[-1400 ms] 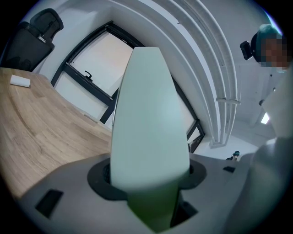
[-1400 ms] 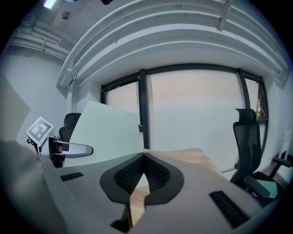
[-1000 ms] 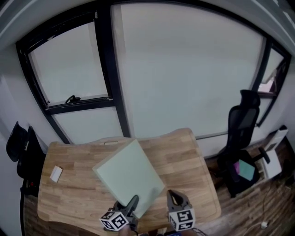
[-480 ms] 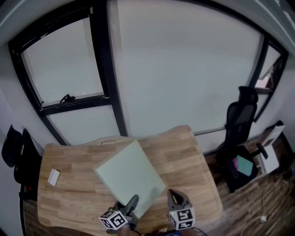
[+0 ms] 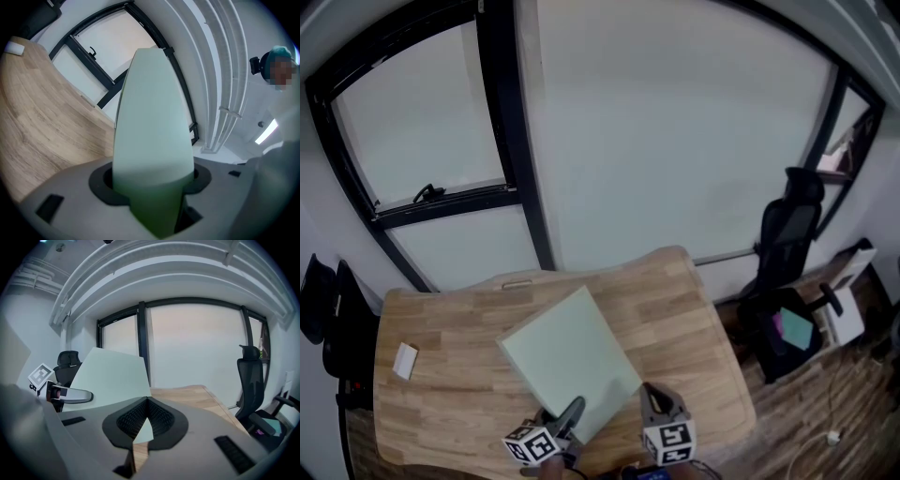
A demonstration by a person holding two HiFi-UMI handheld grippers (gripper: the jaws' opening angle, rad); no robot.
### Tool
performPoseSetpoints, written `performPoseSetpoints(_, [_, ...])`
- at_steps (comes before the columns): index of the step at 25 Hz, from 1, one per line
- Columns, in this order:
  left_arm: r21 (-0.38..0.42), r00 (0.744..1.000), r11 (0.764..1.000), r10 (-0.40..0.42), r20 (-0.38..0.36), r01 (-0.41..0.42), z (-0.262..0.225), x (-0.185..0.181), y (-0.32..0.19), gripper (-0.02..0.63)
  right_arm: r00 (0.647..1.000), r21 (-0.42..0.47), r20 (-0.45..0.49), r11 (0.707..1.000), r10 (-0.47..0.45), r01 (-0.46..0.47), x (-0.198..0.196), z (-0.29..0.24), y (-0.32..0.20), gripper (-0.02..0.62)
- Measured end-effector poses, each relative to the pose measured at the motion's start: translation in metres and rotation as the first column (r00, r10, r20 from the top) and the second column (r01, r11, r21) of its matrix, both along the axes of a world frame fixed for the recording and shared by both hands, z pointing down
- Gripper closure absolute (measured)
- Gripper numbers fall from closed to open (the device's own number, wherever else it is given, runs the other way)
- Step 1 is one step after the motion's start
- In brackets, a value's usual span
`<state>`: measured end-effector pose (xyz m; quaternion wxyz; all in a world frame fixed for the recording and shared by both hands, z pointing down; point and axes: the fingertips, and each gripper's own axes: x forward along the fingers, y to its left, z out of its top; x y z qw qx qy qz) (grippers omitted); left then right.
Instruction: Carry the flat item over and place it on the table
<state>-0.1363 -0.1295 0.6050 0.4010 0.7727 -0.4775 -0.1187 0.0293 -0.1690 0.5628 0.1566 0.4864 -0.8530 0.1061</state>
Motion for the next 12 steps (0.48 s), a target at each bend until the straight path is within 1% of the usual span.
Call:
performPoseSetpoints(4, [-0.025,1.000,1.000,-0.004,-0.001,0.004,0.008,-0.004,-0.001,0.345,1.000,-0.070,-0.014,0.998,0.006,-0.007,-0.005,-0.003,0.005,0.598])
performPoseSetpoints(8, [-0.047,1.000,0.999,0.000,-0.005,-0.001,0.017,-0.006,0.001,0.345,1.000,-0.076,-0.021,0.997,0.015,-0.017,-0.005,0.004,0.005,0.598])
performPoseSetpoints(12, [-0.066,1.000,0.998,0.010,-0.008,-0.011,0.025,-0.005,0.002,0.345,0.999,-0.067,-0.037,0.998,0.005,-0.007,-0.011,0.006,0.005,0.600])
